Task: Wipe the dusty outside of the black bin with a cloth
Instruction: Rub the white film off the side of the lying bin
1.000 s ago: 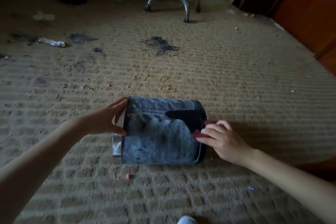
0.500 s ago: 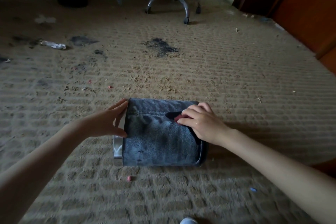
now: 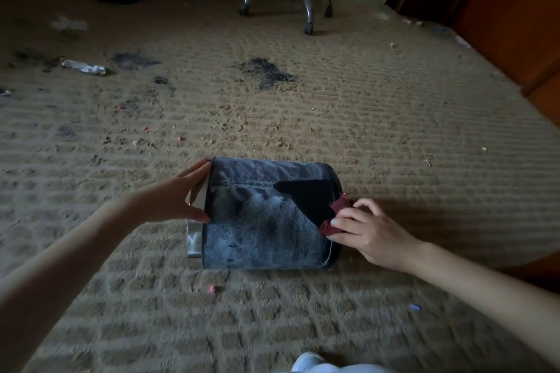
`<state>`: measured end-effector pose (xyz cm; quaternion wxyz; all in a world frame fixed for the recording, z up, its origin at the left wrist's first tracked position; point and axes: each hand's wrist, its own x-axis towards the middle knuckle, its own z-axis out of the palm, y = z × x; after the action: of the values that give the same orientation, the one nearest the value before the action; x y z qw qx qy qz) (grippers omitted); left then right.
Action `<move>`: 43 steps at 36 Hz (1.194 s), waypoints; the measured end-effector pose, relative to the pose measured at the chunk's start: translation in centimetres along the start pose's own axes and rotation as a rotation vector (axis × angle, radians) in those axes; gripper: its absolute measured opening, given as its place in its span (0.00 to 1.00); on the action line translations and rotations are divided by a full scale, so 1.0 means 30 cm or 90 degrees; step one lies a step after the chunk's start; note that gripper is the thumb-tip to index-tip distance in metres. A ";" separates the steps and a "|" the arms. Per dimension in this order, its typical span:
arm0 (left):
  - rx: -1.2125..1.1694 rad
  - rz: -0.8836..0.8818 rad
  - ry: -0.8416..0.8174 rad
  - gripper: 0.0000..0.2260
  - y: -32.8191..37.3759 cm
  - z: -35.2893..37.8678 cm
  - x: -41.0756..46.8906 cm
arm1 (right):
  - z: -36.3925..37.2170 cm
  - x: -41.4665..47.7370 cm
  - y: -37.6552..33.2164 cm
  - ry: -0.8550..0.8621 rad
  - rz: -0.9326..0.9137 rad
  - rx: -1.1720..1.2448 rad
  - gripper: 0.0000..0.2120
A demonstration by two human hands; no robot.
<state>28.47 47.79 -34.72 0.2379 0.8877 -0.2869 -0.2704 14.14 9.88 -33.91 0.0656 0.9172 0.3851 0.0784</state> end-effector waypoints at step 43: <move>-0.028 0.003 -0.006 0.55 -0.011 -0.004 0.007 | -0.119 0.107 0.040 0.293 0.671 0.403 0.08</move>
<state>28.80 47.93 -34.89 0.2568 0.8801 -0.2842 -0.2805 16.51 11.57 -29.91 -0.3385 0.9179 -0.1072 0.1772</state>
